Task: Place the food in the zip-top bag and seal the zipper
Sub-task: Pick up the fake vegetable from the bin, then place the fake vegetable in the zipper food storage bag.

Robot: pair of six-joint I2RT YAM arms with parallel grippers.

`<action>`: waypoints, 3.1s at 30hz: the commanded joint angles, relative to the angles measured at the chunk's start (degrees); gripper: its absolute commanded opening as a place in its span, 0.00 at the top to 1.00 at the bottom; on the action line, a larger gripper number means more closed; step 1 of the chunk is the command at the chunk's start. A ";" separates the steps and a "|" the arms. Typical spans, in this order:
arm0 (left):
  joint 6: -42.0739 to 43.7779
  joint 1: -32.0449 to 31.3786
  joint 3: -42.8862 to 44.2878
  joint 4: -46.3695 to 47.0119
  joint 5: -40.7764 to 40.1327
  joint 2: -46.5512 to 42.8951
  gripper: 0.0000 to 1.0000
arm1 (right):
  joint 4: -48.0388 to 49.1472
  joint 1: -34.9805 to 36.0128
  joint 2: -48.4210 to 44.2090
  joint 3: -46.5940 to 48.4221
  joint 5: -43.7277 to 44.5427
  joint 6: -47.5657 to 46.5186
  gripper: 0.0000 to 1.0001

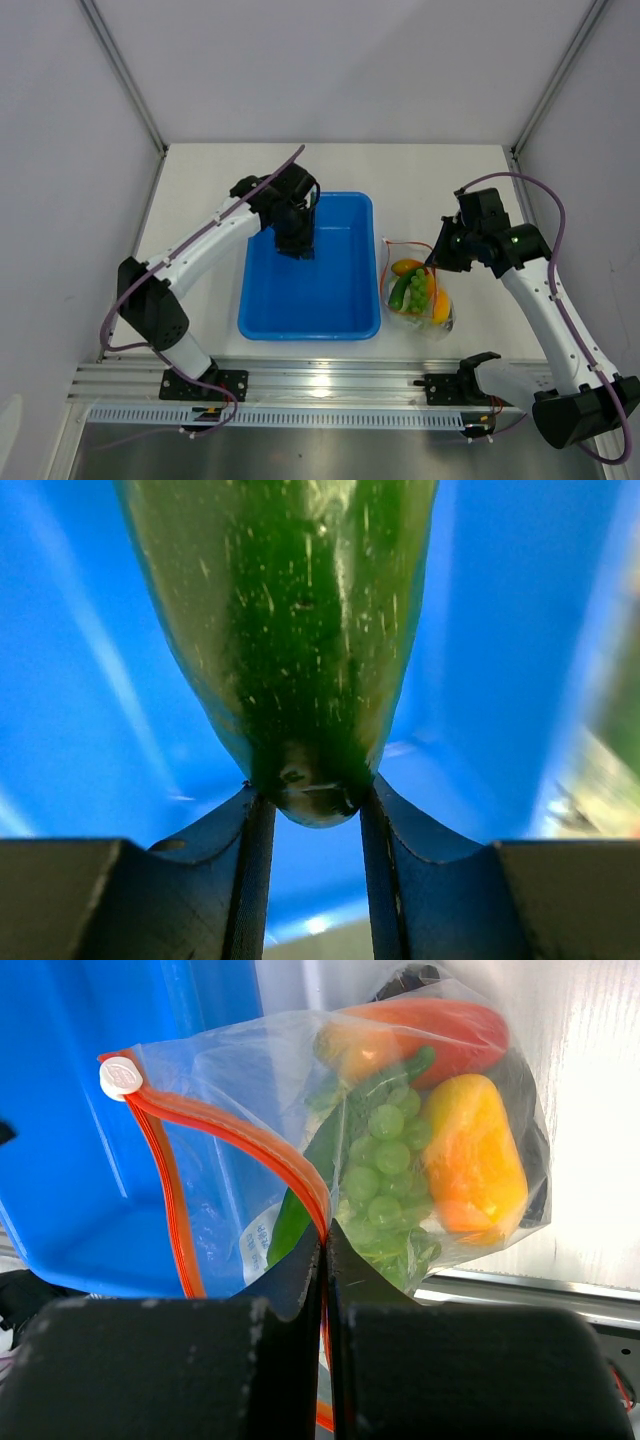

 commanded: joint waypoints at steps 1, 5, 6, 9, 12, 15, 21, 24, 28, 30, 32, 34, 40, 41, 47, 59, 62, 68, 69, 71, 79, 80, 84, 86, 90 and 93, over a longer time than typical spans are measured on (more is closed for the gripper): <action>-0.54 -1.43 4.12 -1.73 12.29 -3.24 0.99 | 1.43 0.30 -0.36 1.36 0.57 -0.23 1.00; -1.59 -4.76 6.40 0.03 27.67 -4.13 0.99 | 1.43 0.22 0.16 1.89 1.01 -0.32 1.00; -2.12 -5.47 7.88 0.29 32.57 -4.04 0.99 | 1.51 0.30 0.17 1.89 1.18 -0.32 1.00; -3.96 -8.64 9.92 0.47 38.40 -2.90 0.99 | 1.86 0.30 0.43 1.46 1.10 -0.32 1.00; -7.39 -11.19 9.83 2.57 46.50 -2.37 0.99 | 2.48 0.22 0.69 1.54 1.36 -0.32 1.00; -10.99 -13.47 10.10 4.94 50.46 -3.24 0.99 | 2.65 0.30 1.04 1.98 1.97 -0.41 1.00; -21.89 -15.67 5.98 14.24 56.08 -3.95 0.99 | 3.36 0.39 1.22 2.86 2.41 -0.67 1.00; -29.09 -16.47 2.99 22.31 58.19 -2.99 0.99 | 3.45 0.39 0.96 3.47 2.33 -0.59 1.00; -41.72 -17.34 -1.23 32.26 59.87 -1.58 0.99 | 3.10 0.74 -0.01 3.74 2.85 -0.41 1.00; -45.96 -17.43 -3.96 37.61 60.05 -1.49 0.99 | 2.83 0.92 -0.45 3.65 3.12 -0.24 1.00; -50.80 -17.43 -5.54 40.27 59.61 -1.40 0.99 | 2.39 0.83 -1.06 3.48 3.38 -0.23 1.00; -54.05 -17.52 -5.81 42.64 58.55 -1.05 0.99 | 2.22 0.92 -1.50 3.21 3.47 0.03 1.00; -59.25 -17.61 -5.37 45.11 56.53 1.14 0.98 | 1.51 1.01 -2.91 3.12 3.64 0.38 1.00; -59.78 -17.61 -5.29 45.55 56.44 1.93 0.98 | 1.34 1.01 -3.09 3.21 3.64 0.38 1.00; -63.56 -17.78 -5.64 46.96 55.04 3.78 0.99 | 1.16 1.09 -3.26 3.65 3.47 0.12 1.00; -56.10 -15.94 -4.32 36.87 48.54 5.27 0.13 | 0.72 1.01 -3.44 3.30 3.38 -1.02 1.00; -50.74 -14.62 -0.55 30.45 45.99 6.15 0.01 | 0.55 1.09 -3.61 3.21 3.29 -1.11 1.00; -41.16 -13.48 10.17 18.70 39.31 6.33 0.00 | 0.46 1.01 -3.61 2.77 3.29 -1.38 1.00; -39.67 -13.13 11.32 16.92 38.00 6.51 0.00 | 0.54 1.09 -3.44 2.68 3.12 -1.38 1.00; -35.28 -12.60 14.31 12.36 35.18 6.42 0.00 | 0.54 1.09 -3.35 2.68 3.12 -1.55 1.00; -19.28 -12.07 13.09 3.38 26.31 5.10 0.15 | -0.16 0.83 -2.30 3.91 2.77 -1.90 1.00; -17.61 -12.25 13.00 3.28 24.99 4.84 0.19 | -0.16 0.92 -2.03 4.00 2.59 -1.90 1.00; -10.84 -14.09 10.72 4.15 19.80 3.70 0.32 | -0.51 0.57 -0.81 4.79 1.63 -1.99 1.00; -9.69 -14.71 10.01 5.99 19.61 3.87 0.33 | -0.51 0.22 -0.36 5.32 0.84 -1.82 1.00; -8.72 -15.32 10.27 7.84 21.89 5.45 0.29 | -0.51 -0.22 0.43 6.02 -0.13 -1.82 1.00; -8.19 -15.59 10.80 8.64 22.25 6.50 0.18 | -0.68 -0.93 0.52 5.94 -0.66 -1.73 1.00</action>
